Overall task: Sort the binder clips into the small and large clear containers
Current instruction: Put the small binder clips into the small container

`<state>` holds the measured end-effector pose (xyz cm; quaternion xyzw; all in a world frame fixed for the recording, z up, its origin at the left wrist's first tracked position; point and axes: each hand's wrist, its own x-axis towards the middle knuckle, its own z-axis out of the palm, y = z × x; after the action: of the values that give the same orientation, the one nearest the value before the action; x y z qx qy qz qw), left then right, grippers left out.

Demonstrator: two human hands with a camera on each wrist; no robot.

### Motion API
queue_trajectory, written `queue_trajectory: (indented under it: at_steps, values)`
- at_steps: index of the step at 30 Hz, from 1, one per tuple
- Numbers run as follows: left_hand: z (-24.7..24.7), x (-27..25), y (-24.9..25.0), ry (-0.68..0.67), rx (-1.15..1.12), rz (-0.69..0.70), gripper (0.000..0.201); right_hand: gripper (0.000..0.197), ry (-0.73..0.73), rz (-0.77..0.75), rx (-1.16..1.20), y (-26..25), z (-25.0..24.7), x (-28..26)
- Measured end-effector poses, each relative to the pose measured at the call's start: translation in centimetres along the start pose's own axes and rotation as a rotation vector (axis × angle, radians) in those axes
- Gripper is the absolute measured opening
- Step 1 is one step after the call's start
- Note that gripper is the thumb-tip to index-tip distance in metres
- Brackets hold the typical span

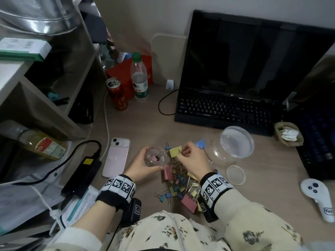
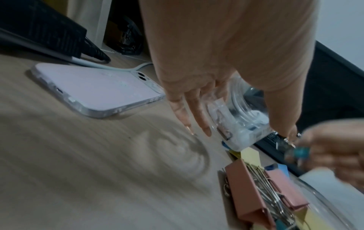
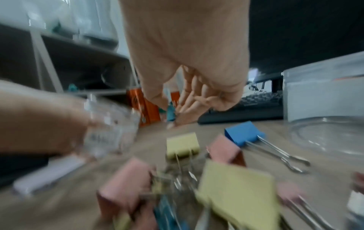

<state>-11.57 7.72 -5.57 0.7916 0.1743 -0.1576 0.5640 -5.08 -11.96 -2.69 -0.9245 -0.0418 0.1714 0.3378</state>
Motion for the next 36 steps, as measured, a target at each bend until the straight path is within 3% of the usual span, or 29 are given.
queue_trajectory:
  at_steps: [4, 7, 11, 16, 20, 24, 31, 36]
  values:
    - [0.6, 0.5, -0.5, -0.008, -0.020, -0.001, 0.091, 0.014, -0.143, -0.274, 0.003, -2.4, -0.2, 0.2]
    - [0.5, 1.0, -0.6, 0.005, -0.037, 0.021, 0.088, 0.032, -0.236, -0.406, -0.110, -3.0, 0.4, 0.7]
    - [-0.2, 1.4, -1.3, 0.054, 0.000, 0.040, 0.085, 0.033, -0.089, -0.319, -0.076, -2.6, 0.4, 1.9]
    - [-0.9, 1.2, -1.0, 0.059, 0.053, 0.031, 0.089, 0.045, -0.269, -0.135, -0.408, -0.4, 0.9, 2.7]
    - [-1.1, 1.2, -0.8, 0.066, 0.057, 0.025, 0.084, 0.032, -0.203, -0.065, -0.419, 1.0, 0.9, 2.7]
    - [-0.8, 1.3, -0.7, 0.063, 0.072, 0.031, 0.084, 0.033, -0.217, -0.088, -0.454, 1.2, 1.0, 2.9]
    - [-1.3, 1.5, -0.7, 0.077, 0.049, 0.042, 0.085, 0.069, -0.286, -0.215, -0.488, -0.6, 3.3, 4.4]
    - [-2.1, 1.5, -1.2, 0.061, 0.020, 0.020, 0.091, 0.057, -0.269, -0.201, -0.512, -0.3, 4.1, 4.3]
